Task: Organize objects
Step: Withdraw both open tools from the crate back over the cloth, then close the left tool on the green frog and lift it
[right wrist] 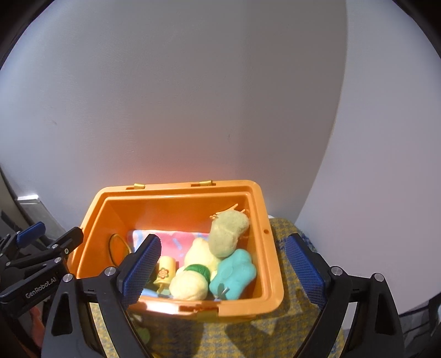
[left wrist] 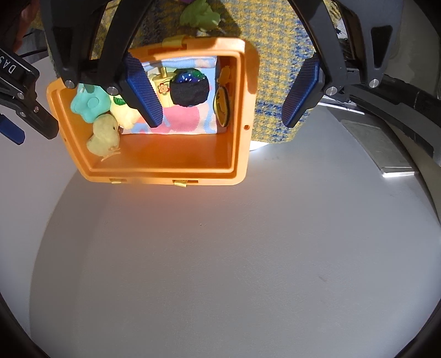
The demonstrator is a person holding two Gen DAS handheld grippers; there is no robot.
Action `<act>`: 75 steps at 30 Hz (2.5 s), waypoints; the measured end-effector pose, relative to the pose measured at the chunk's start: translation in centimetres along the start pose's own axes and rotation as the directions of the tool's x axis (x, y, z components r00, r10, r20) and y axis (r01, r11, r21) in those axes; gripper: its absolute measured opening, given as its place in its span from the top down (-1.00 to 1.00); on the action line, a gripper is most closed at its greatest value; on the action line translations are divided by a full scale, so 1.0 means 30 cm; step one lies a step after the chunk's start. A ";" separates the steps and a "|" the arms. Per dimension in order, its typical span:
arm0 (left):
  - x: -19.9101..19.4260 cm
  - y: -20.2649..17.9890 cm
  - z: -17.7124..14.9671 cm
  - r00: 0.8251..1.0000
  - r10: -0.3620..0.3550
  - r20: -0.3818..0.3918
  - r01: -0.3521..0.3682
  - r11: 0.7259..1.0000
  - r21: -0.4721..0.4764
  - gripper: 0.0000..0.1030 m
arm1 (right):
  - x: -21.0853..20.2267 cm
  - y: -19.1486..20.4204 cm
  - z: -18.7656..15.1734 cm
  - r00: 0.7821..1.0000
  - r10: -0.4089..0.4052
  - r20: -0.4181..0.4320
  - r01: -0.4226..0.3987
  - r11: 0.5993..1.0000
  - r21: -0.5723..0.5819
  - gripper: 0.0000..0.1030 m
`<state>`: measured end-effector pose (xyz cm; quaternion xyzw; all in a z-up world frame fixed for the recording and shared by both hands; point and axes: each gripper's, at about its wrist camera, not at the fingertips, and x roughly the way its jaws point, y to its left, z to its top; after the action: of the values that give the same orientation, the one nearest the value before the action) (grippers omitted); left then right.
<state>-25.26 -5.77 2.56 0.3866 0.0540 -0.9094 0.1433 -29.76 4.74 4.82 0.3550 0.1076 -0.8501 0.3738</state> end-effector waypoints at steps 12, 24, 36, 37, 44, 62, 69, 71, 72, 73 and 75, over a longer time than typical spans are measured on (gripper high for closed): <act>-0.135 0.021 -0.052 1.000 0.008 0.025 -0.008 1.000 -0.008 -0.77 | -0.095 0.005 -0.058 1.000 0.009 0.016 -0.009 1.000 0.007 -0.78; -0.189 0.008 -0.152 1.000 0.020 0.012 -0.020 1.000 0.005 -0.88 | -0.172 -0.009 -0.170 1.000 0.011 0.010 -0.012 1.000 0.013 -0.78; -0.143 -0.013 -0.282 0.999 0.018 -0.050 -0.018 1.000 0.014 -0.88 | -0.149 -0.019 -0.295 0.999 0.009 -0.033 -0.009 1.000 0.018 -0.78; -0.138 -0.013 -0.291 0.998 0.017 -0.053 -0.017 1.000 0.013 -0.88 | -0.145 -0.021 -0.302 0.999 0.007 -0.036 -0.006 1.000 0.017 -0.78; -0.090 -0.034 -0.353 0.997 0.006 -0.077 -0.004 1.000 0.018 -0.88 | -0.103 -0.038 -0.356 0.998 0.000 -0.063 0.002 1.000 0.020 -0.78; 0.127 -0.100 -0.494 0.985 -0.012 -0.175 0.020 0.999 0.041 -0.88 | 0.047 -0.062 -0.485 0.990 -0.028 -0.139 0.030 0.999 0.011 -0.78; 0.191 -0.111 -0.520 0.983 0.005 -0.186 0.005 0.999 0.054 -0.88 | 0.101 -0.066 -0.520 0.985 -0.029 -0.171 0.033 0.999 0.021 -0.78; 0.207 -0.112 -0.523 0.982 0.005 -0.190 0.006 0.998 0.057 -0.87 | 0.110 -0.067 -0.525 0.984 -0.027 -0.177 0.031 0.999 0.023 -0.78; 0.216 -0.113 -0.525 0.981 0.005 -0.192 0.006 0.998 0.060 -0.87 | 0.114 -0.067 -0.527 0.983 -0.027 -0.180 0.032 0.999 0.023 -0.78; 0.225 -0.114 -0.527 0.981 0.007 -0.195 0.005 0.998 0.062 -0.87 | 0.119 -0.066 -0.528 0.983 -0.028 -0.182 0.033 0.999 0.022 -0.78; 0.240 -0.116 -0.532 0.980 0.009 -0.201 0.004 0.998 0.062 -0.86 | 0.127 -0.065 -0.532 0.982 -0.028 -0.187 0.033 0.999 0.021 -0.78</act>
<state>-20.10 -0.71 -13.75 0.4807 0.0393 -0.8669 0.1262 -24.58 11.13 -9.50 0.4356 0.1375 -0.8200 0.3448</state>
